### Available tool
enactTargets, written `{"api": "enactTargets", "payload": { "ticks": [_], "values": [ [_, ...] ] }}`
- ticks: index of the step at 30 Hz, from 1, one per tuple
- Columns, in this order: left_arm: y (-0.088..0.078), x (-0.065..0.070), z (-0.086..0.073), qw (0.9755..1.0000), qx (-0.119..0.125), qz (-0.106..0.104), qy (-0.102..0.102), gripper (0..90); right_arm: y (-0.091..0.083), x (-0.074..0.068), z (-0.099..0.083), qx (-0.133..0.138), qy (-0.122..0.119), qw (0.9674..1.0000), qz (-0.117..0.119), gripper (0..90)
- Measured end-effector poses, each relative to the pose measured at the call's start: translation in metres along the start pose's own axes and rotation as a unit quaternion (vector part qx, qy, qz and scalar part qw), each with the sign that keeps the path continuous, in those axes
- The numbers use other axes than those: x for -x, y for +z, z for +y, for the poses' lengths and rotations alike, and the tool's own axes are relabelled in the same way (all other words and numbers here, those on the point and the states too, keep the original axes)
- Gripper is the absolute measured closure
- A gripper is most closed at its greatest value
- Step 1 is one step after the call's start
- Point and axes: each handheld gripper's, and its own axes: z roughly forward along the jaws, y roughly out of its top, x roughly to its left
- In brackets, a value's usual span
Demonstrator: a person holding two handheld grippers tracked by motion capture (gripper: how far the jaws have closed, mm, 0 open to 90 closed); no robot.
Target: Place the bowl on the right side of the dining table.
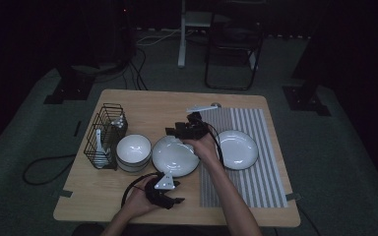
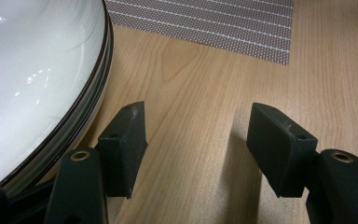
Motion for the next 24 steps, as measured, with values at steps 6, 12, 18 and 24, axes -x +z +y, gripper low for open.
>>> {"api": "enactTargets", "payload": {
  "ticks": [6,12,18,24],
  "values": [
    [0.000,0.000,0.000,1.0000,-0.001,-0.001,0.001,38.5,0.008,-0.009,0.005,-0.004,-0.007,0.9999,0.010,40.1],
    [0.000,0.000,0.000,1.0000,-0.002,-0.002,0.002,38.4,0.014,-0.016,0.008,-0.004,-0.010,0.9998,0.018,40.0],
    [0.000,0.000,0.000,1.0000,-0.002,-0.002,0.002,38.3,0.021,-0.022,0.014,-0.009,-0.015,0.9995,0.028,40.3],
    [-0.002,-0.001,-0.001,0.9999,-0.002,-0.007,0.008,37.5,0.029,-0.026,0.017,-0.018,-0.025,0.9990,0.033,42.0]
  ]
}}
